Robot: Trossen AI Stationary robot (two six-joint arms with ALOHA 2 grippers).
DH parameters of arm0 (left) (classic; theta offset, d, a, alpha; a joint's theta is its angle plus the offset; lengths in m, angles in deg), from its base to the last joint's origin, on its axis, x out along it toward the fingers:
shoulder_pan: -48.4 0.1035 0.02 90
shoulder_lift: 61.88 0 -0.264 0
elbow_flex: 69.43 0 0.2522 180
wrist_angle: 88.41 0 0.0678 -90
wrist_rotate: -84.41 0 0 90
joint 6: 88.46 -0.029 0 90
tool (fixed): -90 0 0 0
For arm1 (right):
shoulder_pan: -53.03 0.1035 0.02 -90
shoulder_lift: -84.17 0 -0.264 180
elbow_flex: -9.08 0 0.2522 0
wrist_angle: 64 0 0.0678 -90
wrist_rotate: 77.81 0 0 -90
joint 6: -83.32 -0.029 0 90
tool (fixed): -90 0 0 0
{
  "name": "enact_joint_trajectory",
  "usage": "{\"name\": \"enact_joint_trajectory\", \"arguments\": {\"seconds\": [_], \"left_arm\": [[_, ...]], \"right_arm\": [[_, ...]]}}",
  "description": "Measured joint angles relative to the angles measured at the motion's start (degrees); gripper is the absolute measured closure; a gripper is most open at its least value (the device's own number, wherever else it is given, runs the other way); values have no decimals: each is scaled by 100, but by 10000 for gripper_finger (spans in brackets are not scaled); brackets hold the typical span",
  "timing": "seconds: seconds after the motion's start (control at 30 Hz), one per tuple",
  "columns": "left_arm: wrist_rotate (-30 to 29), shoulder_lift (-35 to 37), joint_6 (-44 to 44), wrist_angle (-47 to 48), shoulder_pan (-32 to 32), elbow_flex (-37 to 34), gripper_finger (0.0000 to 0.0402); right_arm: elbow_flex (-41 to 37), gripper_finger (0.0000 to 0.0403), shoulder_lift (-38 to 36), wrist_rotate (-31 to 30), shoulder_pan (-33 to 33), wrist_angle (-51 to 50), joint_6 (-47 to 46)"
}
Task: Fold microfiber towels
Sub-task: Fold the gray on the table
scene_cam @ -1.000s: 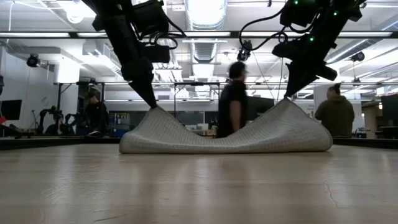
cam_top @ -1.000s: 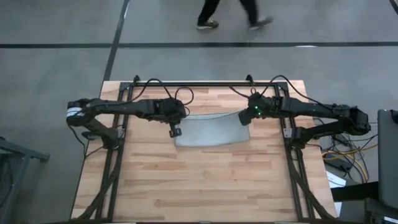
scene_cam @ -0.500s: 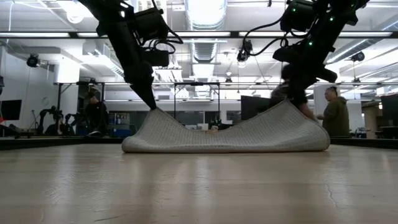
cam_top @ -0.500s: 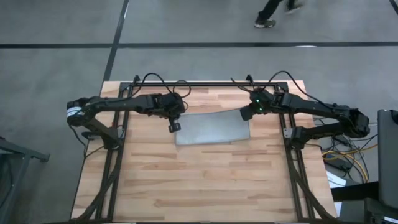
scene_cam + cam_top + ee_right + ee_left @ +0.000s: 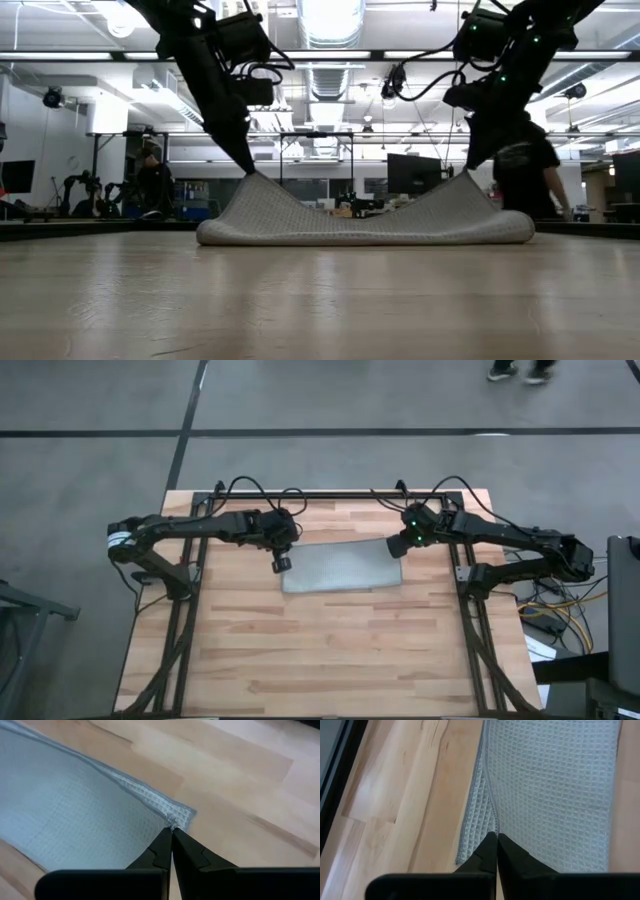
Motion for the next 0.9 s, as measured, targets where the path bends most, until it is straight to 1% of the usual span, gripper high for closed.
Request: {"name": "enact_joint_trajectory", "arguments": {"seconds": [0.27,0.43,0.6,0.9], "left_arm": [[-63,0,-7,129,0,0,379],[-383,0,-7,128,0,0,377],[-416,0,-3,128,0,0,376],[-413,0,-6,128,0,0,376]], "right_arm": [[-203,394,0,108,2,217,24],[-231,394,0,133,3,290,149],[-231,394,0,198,4,302,480],[-231,394,0,466,4,377,515]]}}
